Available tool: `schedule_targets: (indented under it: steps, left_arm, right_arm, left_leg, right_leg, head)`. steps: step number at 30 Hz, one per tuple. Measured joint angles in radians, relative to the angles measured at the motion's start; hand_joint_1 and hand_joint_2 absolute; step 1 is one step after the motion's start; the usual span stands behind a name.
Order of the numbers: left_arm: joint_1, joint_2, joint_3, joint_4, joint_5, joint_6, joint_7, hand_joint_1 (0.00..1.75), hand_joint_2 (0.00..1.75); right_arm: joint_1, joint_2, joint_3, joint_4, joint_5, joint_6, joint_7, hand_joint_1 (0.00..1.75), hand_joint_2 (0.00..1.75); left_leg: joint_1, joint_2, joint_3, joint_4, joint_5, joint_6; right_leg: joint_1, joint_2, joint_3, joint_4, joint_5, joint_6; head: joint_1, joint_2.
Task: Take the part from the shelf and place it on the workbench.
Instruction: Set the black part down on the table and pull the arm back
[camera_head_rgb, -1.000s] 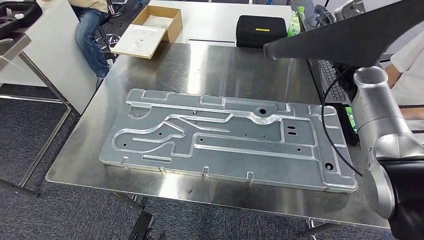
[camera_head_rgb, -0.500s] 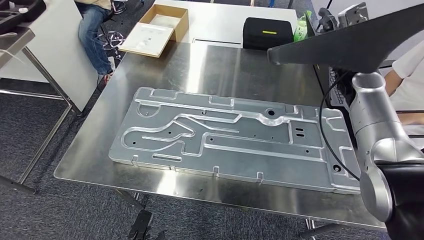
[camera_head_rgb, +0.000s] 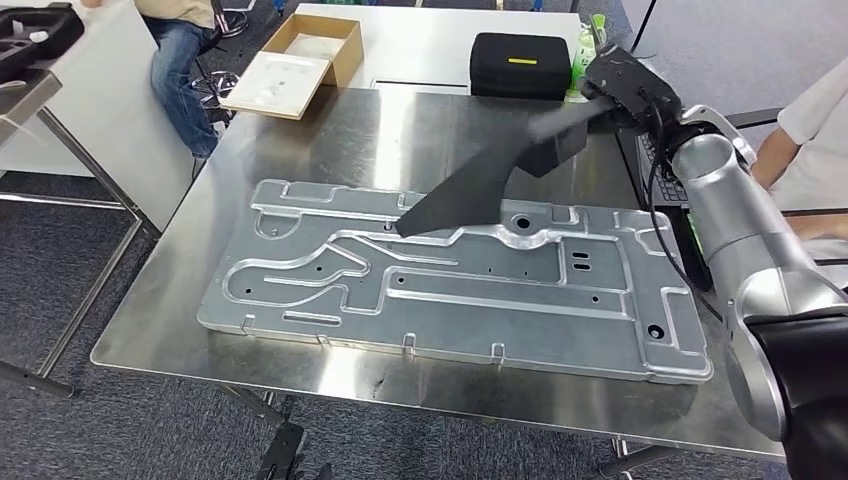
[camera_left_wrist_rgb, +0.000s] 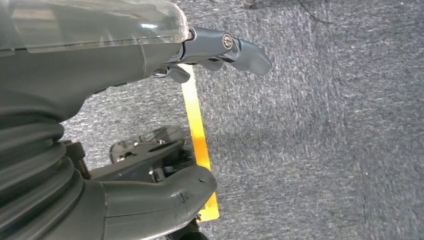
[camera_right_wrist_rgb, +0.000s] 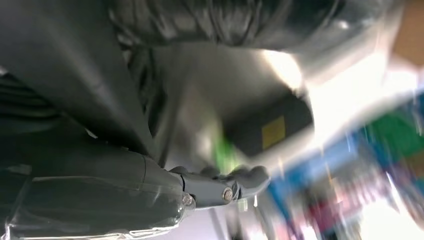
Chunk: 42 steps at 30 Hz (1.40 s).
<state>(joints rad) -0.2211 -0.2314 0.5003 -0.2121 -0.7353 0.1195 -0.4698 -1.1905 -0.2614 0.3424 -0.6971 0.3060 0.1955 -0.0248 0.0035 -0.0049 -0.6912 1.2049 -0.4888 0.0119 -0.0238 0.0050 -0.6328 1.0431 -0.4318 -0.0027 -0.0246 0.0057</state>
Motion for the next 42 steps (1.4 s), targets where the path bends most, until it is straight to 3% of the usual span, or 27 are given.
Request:
schedule_targets:
  steps: [2,3,7,9,11,12,13,14,16,18,21,23,26,28,29,32,33,35,38,40,42]
  left_arm:
    - [-0.003,0.001,0.001,0.000,0.000,-0.002,-0.001,0.00,1.75]
    - [-0.004,0.001,0.001,0.000,0.000,-0.002,-0.002,0.00,1.75]
    - [-0.002,0.002,0.002,0.000,-0.001,-0.003,-0.003,0.00,1.75]
    - [-0.005,0.002,0.002,0.000,-0.004,-0.005,-0.003,0.00,1.75]
    - [-0.005,0.002,0.003,0.000,-0.005,-0.005,-0.002,0.00,1.75]
    - [-0.004,0.002,0.003,0.000,-0.006,-0.004,-0.001,0.00,1.75]
    - [-0.003,0.002,0.003,0.000,-0.006,-0.004,-0.001,0.00,1.75]
    - [-0.002,0.002,0.004,0.000,-0.006,-0.003,0.000,0.00,1.75]
    - [-0.003,0.002,0.004,0.000,-0.006,-0.002,0.000,0.00,1.75]
    - [-0.004,0.001,0.007,0.000,-0.005,-0.001,-0.001,0.00,1.75]
    - [-0.004,0.001,0.013,0.000,-0.004,0.001,-0.004,0.00,1.75]
    - [-0.005,0.001,0.015,0.000,-0.005,0.002,-0.005,0.00,1.75]
    - [-0.005,0.001,0.019,0.000,-0.007,0.003,-0.006,0.00,1.75]
    - [-0.004,0.001,0.022,0.000,-0.007,0.001,-0.006,0.00,1.75]
    - [-0.003,0.001,0.023,0.000,-0.008,-0.001,-0.007,0.00,1.75]
    - [-0.003,0.002,0.026,0.000,-0.008,-0.005,-0.009,0.00,1.75]
    - [-0.004,0.003,0.026,0.000,-0.009,-0.006,-0.009,0.00,1.75]
    - [-0.003,0.004,0.027,0.000,-0.009,-0.008,-0.009,0.00,1.75]
    - [0.001,0.003,0.027,0.000,-0.011,-0.009,-0.009,0.00,1.75]
    - [0.000,0.003,0.028,0.000,-0.012,-0.006,-0.009,0.00,1.75]
    - [0.000,0.002,0.029,0.000,-0.012,-0.002,-0.008,0.00,1.75]
  right_arm:
    - [-0.023,0.002,0.015,0.018,-0.059,0.068,0.033,0.00,0.00]
    - [-0.035,0.003,0.022,0.026,-0.069,0.076,0.037,0.00,0.00]
    - [-0.084,0.002,0.038,0.078,-0.109,0.164,0.088,0.00,0.00]
    - [-0.116,-0.002,0.047,0.125,-0.146,0.234,0.140,0.00,0.00]
    - [-0.133,-0.008,0.055,0.165,-0.168,0.251,0.164,0.00,0.00]
    - [-0.135,-0.010,0.058,0.180,-0.173,0.246,0.167,0.00,0.00]
    - [-0.135,-0.010,0.062,0.194,-0.174,0.239,0.165,0.00,0.00]
    - [-0.135,-0.010,0.068,0.205,-0.175,0.230,0.162,0.00,0.00]
    - [-0.140,-0.010,0.080,0.218,-0.171,0.205,0.140,0.00,0.00]
    - [-0.146,-0.007,0.100,0.224,-0.151,0.162,0.092,0.00,0.00]
    - [-0.142,0.003,0.162,0.215,-0.021,-0.001,-0.020,0.00,0.00]
    - [-0.141,0.009,0.231,0.197,0.119,-0.106,-0.054,0.00,0.00]
    - [-0.135,0.017,0.318,0.180,0.207,-0.169,-0.050,0.00,0.00]
    - [-0.127,0.022,0.333,0.179,0.131,-0.090,-0.045,0.00,0.00]
    - [-0.128,0.024,0.331,0.180,0.075,0.005,-0.044,0.00,0.00]
    - [-0.153,0.023,0.328,0.190,-0.039,0.282,-0.040,0.00,0.00]
    - [-0.166,0.020,0.327,0.197,-0.062,0.334,-0.039,0.00,0.00]
    - [-0.188,0.014,0.325,0.214,-0.097,0.395,-0.036,0.00,0.00]
    - [-0.200,0.004,0.321,0.225,-0.103,0.382,-0.050,0.00,0.00]
    - [-0.192,-0.002,0.322,0.216,-0.065,0.261,-0.095,0.00,0.00]
    - [-0.166,-0.003,0.328,0.200,-0.015,0.072,-0.138,0.00,0.00]
  left_leg:
    - [-0.004,0.000,0.059,-0.127,0.047,0.011]
    - [-0.007,-0.001,0.071,-0.157,0.053,0.014]
    - [-0.004,-0.003,0.078,-0.182,0.061,0.029]
    - [-0.001,-0.002,0.081,-0.191,0.068,0.039]
    - [-0.002,-0.002,0.080,-0.191,0.068,0.042]
    - [-0.002,-0.002,0.080,-0.190,0.068,0.042]
    - [-0.002,-0.002,0.080,-0.188,0.066,0.042]
    - [-0.002,-0.002,0.081,-0.185,0.064,0.041]
    - [-0.003,-0.002,0.081,-0.179,0.057,0.037]
    - [-0.006,-0.002,0.076,-0.171,0.052,0.030]
    - [-0.008,-0.002,0.072,-0.169,0.049,0.018]
    - [-0.008,-0.001,0.059,-0.134,0.022,0.007]
    - [-0.003,-0.001,-0.021,0.044,-0.064,-0.005]
    - [0.000,-0.001,-0.060,0.121,-0.079,-0.007]
    - [0.000,-0.001,-0.052,0.102,-0.057,-0.006]
    - [-0.002,-0.001,0.038,-0.096,0.041,0.006]
    - [-0.003,-0.001,0.059,-0.141,0.053,0.010]
    - [-0.007,-0.002,0.070,-0.169,0.054,0.014]
    - [0.000,-0.002,0.078,-0.187,0.063,0.029]
    - [0.001,-0.001,0.082,-0.194,0.067,0.038]
    - [0.000,-0.001,0.083,-0.193,0.066,0.041]
  right_leg:
    - [0.004,0.000,-0.003,0.001,0.000,0.004]
    - [0.005,0.000,-0.004,0.001,0.000,0.009]
    - [0.004,-0.005,-0.007,0.007,-0.010,0.030]
    - [0.002,-0.005,-0.041,0.087,-0.060,0.037]
    - [0.002,-0.004,-0.103,0.218,-0.119,0.043]
    - [0.002,-0.004,-0.126,0.262,-0.129,0.046]
    - [0.001,-0.005,-0.131,0.268,-0.118,0.046]
    - [0.001,-0.005,-0.118,0.235,-0.089,0.046]
    - [0.002,-0.005,-0.054,0.102,-0.021,0.042]
    - [0.006,-0.003,-0.015,0.014,0.005,0.034]
    - [0.007,-0.002,-0.013,0.001,0.004,0.020]
    - [0.001,-0.003,-0.009,-0.003,0.005,0.007]
    - [0.001,-0.004,-0.007,-0.004,0.004,-0.003]
    - [0.002,-0.003,-0.006,-0.004,0.003,-0.003]
    - [0.002,-0.003,-0.005,-0.003,0.003,-0.003]
    - [0.003,-0.001,-0.003,0.000,-0.001,0.002]
    - [0.004,-0.001,-0.005,0.000,-0.001,0.006]
    - [0.006,-0.001,-0.008,-0.004,0.002,0.017]
    - [0.005,-0.002,-0.015,0.015,-0.017,0.031]
    - [0.003,-0.003,-0.055,0.107,-0.071,0.035]
    - [0.002,-0.003,-0.116,0.232,-0.120,0.040]
  head:
    - [0.000,0.000]
    - [0.000,0.000]
    - [0.001,0.000]
    - [0.001,0.000]
    - [0.001,0.000]
    - [0.001,0.000]
    - [0.001,0.000]
    - [0.001,0.000]
    - [0.001,0.000]
    - [0.000,0.000]
    - [0.000,0.000]
    - [0.000,0.000]
    - [0.000,0.000]
    - [0.000,0.000]
    - [0.000,0.000]
    - [0.000,0.000]
    - [0.000,0.000]
    - [0.000,0.000]
    - [0.001,0.000]
    - [0.001,0.000]
    - [0.001,0.000]
